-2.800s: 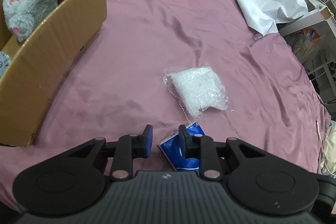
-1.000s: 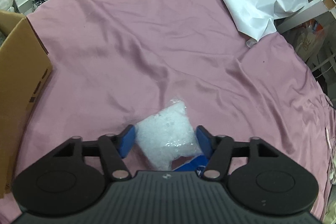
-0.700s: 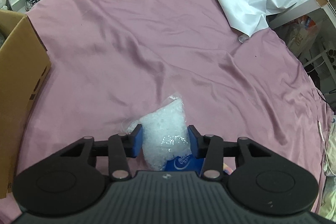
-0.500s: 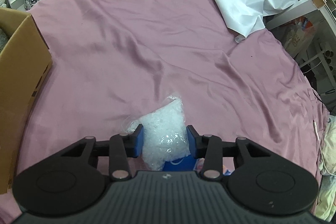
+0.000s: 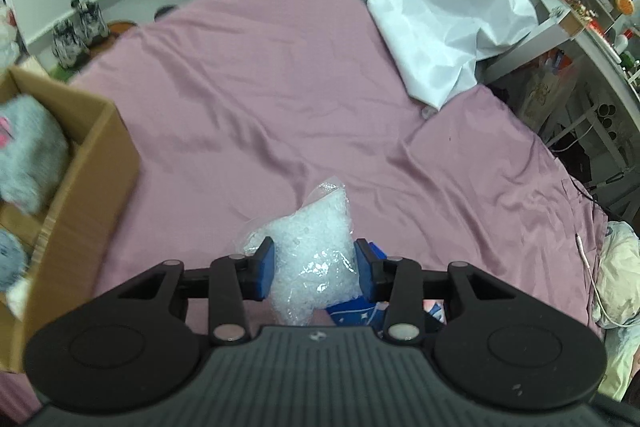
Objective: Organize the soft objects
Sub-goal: 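Carry the bead bag with the left gripper while the right gripper carries the tissue pack to the box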
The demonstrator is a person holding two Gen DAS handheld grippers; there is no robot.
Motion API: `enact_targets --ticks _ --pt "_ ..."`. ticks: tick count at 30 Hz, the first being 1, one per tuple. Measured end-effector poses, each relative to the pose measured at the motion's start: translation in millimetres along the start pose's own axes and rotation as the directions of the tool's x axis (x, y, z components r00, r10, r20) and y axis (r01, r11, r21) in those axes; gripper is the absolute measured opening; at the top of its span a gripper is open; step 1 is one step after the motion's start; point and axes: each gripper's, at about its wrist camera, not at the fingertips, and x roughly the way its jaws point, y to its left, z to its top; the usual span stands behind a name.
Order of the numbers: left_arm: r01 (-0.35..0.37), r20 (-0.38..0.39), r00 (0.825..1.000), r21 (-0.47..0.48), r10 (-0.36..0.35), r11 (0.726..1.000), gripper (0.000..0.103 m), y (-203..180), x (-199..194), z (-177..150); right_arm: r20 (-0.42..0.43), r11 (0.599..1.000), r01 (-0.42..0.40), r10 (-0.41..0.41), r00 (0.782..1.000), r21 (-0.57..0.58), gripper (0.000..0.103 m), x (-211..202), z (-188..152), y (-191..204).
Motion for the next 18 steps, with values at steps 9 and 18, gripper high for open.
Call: enact_targets --ticks 9,18 --pt "-0.015 0.057 0.998 -0.009 0.016 1.0 0.04 20.6 -41.2 9.5 0.021 0.993 -0.108 0.109 0.994 -0.044 0.018 -16.2 -3.8 21.7" --pt "-0.024 0.108 0.994 -0.025 0.026 0.999 0.04 55.0 -74.9 20.3 0.011 0.979 -0.174 0.176 0.984 -0.108 0.018 -17.3 -11.1 46.4"
